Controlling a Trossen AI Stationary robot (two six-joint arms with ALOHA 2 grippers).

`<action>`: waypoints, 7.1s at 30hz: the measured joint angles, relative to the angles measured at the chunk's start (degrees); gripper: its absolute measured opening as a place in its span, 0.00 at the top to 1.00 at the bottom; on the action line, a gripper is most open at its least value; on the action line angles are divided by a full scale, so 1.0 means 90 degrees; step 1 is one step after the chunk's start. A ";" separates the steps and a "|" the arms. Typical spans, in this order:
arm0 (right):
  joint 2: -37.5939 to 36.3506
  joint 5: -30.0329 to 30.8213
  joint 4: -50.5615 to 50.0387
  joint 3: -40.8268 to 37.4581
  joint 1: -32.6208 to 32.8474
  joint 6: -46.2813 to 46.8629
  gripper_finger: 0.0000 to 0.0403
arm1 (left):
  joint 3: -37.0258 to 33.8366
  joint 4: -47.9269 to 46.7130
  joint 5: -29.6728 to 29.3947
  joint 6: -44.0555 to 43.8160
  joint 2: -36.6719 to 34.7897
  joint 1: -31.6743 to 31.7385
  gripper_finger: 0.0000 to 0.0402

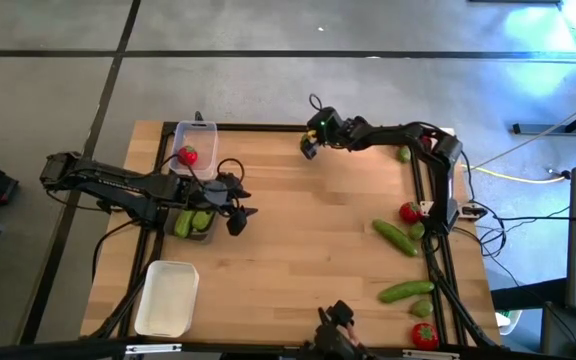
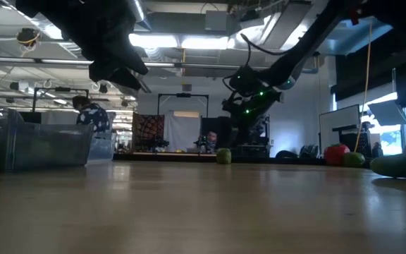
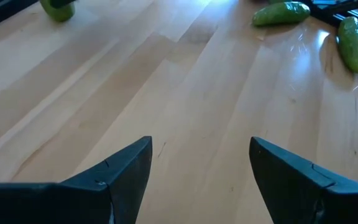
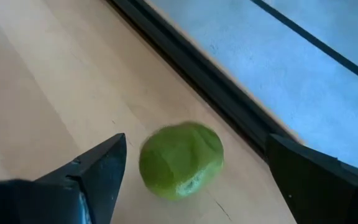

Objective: Sort produce into baskets
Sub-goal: Put the top left lime into the white bin, then put the top right lime into the white bin

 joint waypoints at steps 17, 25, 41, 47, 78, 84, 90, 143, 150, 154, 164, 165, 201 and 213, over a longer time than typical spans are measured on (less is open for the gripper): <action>0.0364 -0.0431 0.0137 -0.0002 -0.0040 -0.0146 0.37 | 0.0001 0.0008 -0.0095 0.0090 0.0000 0.0000 0.34; 0.0309 -0.0673 0.0054 -0.0002 -0.0030 -0.0490 0.72 | 0.0001 0.0026 -0.0408 0.0204 0.0000 0.0000 0.34; -0.1294 -0.2341 -0.0414 -0.0010 0.0872 -0.0523 0.72 | 0.0001 0.0457 -0.0408 0.1699 0.0000 -0.0011 0.34; -0.1647 -0.3055 -0.0379 -0.0008 0.1456 -0.0330 0.72 | 0.0001 0.1116 -0.0406 0.3528 0.0000 -0.0019 0.34; -0.1664 -0.5264 0.0901 -0.0007 0.2683 0.0916 0.72 | 0.0181 0.3389 -0.0527 0.6500 0.0962 -0.0657 0.36; -0.1664 -0.5110 0.0892 -0.0007 0.2721 0.0925 0.71 | 0.0181 0.3359 -0.0533 0.6255 0.0964 -0.0690 0.55; -0.1664 -0.5063 0.0855 -0.0007 0.2719 0.0840 0.54 | 0.0178 0.3366 -0.0718 0.6254 0.0965 -0.0796 0.58; -0.3092 -0.0830 -0.1962 -0.2907 0.2670 -0.0477 0.30 | 0.2195 -0.4403 0.2249 -0.6284 0.0962 -0.4585 0.52; -0.3090 -0.0931 -0.1782 -0.2907 0.2670 -0.0482 0.30 | 0.1788 -0.4395 0.2262 -0.7311 0.0964 -0.5267 0.52; -0.3090 -0.0931 -0.1763 -0.2907 0.2670 -0.0480 0.30 | 0.1583 -0.4480 0.2407 -0.7636 0.0964 -0.5553 0.52; -0.3090 -0.0931 -0.1762 -0.2907 0.2670 -0.0433 0.30 | 0.0928 -0.4536 0.2628 -0.8209 0.0967 -0.5908 0.48; -0.3090 -0.0936 -0.1764 -0.2907 0.2670 -0.0423 0.30 | 0.0871 -0.4534 0.2667 -0.8276 0.0967 -0.5914 0.46; -0.4071 -0.0412 -0.3899 -0.2395 0.2675 0.0019 0.30 | 0.1412 -0.4286 0.0119 -0.6453 -0.0288 -0.4782 0.34; -0.5057 0.3146 -0.5167 -0.2392 0.2610 0.1182 0.30 | 0.1412 -0.3227 -0.1083 -0.3414 -0.0299 -0.3194 0.34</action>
